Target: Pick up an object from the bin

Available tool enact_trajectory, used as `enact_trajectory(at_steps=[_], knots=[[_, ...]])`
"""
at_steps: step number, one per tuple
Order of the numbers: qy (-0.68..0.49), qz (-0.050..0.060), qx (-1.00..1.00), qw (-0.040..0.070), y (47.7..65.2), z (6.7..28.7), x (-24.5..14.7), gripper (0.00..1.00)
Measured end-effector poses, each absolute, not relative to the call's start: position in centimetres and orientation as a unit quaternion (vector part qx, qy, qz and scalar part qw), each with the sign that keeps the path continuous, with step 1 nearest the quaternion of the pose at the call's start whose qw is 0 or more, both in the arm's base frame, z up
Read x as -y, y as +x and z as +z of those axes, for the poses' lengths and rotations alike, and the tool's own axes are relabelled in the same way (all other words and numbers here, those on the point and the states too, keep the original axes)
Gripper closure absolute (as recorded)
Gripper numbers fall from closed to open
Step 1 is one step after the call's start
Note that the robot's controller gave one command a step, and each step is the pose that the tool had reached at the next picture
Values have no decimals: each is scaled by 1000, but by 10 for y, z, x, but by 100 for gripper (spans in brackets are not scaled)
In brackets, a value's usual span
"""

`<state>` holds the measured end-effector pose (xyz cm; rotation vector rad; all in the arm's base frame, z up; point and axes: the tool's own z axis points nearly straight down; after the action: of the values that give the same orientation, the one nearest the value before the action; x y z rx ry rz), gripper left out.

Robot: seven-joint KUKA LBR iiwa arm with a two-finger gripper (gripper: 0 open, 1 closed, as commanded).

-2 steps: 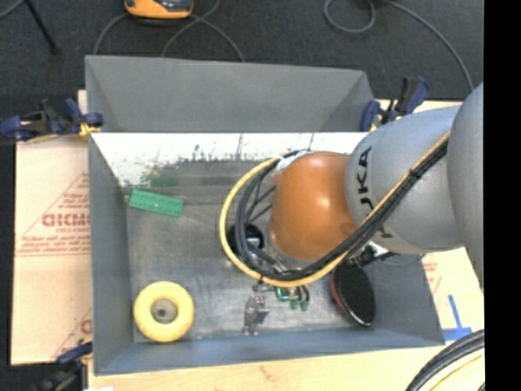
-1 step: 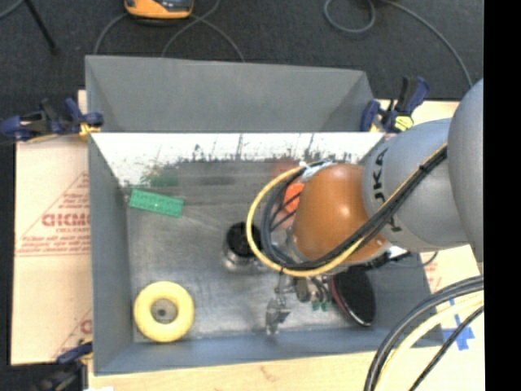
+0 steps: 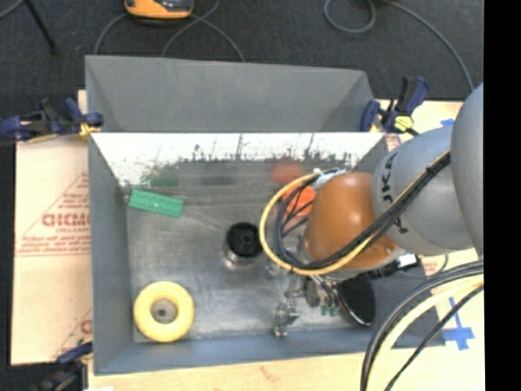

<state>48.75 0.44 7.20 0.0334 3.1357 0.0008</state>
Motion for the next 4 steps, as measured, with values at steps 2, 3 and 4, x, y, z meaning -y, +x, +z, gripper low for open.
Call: enact_trajectory(at_steps=[2,3,4], knots=[[-2,0,-1000,1,500,103,54,100],[2,0,-1000,1,498,133,60,100],[2,-1,-1000,3,499,157,61,100]])
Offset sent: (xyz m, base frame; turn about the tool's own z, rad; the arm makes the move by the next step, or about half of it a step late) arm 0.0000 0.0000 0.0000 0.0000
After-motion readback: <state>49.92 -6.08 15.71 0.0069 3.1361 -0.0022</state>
